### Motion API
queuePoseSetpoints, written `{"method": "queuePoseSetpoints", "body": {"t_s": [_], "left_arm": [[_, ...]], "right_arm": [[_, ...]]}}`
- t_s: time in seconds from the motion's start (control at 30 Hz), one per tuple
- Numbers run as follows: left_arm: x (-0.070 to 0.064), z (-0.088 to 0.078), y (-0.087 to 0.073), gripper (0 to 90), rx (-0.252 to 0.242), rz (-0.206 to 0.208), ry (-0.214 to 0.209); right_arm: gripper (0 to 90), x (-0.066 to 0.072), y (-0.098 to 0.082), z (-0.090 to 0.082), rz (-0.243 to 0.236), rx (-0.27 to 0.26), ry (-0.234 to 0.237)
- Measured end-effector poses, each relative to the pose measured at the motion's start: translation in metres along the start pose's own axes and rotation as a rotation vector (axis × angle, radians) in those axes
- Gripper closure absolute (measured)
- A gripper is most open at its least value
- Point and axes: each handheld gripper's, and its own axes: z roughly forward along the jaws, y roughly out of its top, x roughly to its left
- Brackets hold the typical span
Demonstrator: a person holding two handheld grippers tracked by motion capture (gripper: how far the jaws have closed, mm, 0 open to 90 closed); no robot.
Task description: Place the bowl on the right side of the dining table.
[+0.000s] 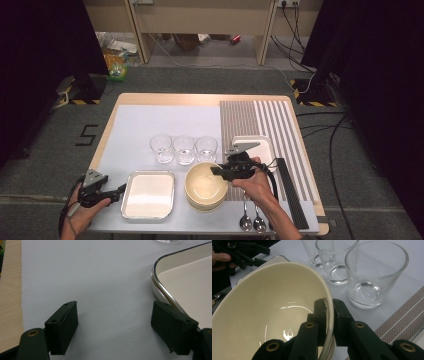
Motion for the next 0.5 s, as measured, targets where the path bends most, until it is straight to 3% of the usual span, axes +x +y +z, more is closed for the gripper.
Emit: {"method": "queuePoseSetpoints", "body": {"t_s": [0.5], "left_arm": [[0.0001,0.0,-0.0001,20.6,0.0,0.0,0.0]], "right_arm": [[81.8,-0.0008,0.0007,-0.0031,-0.006,-0.031,0.013]]}}
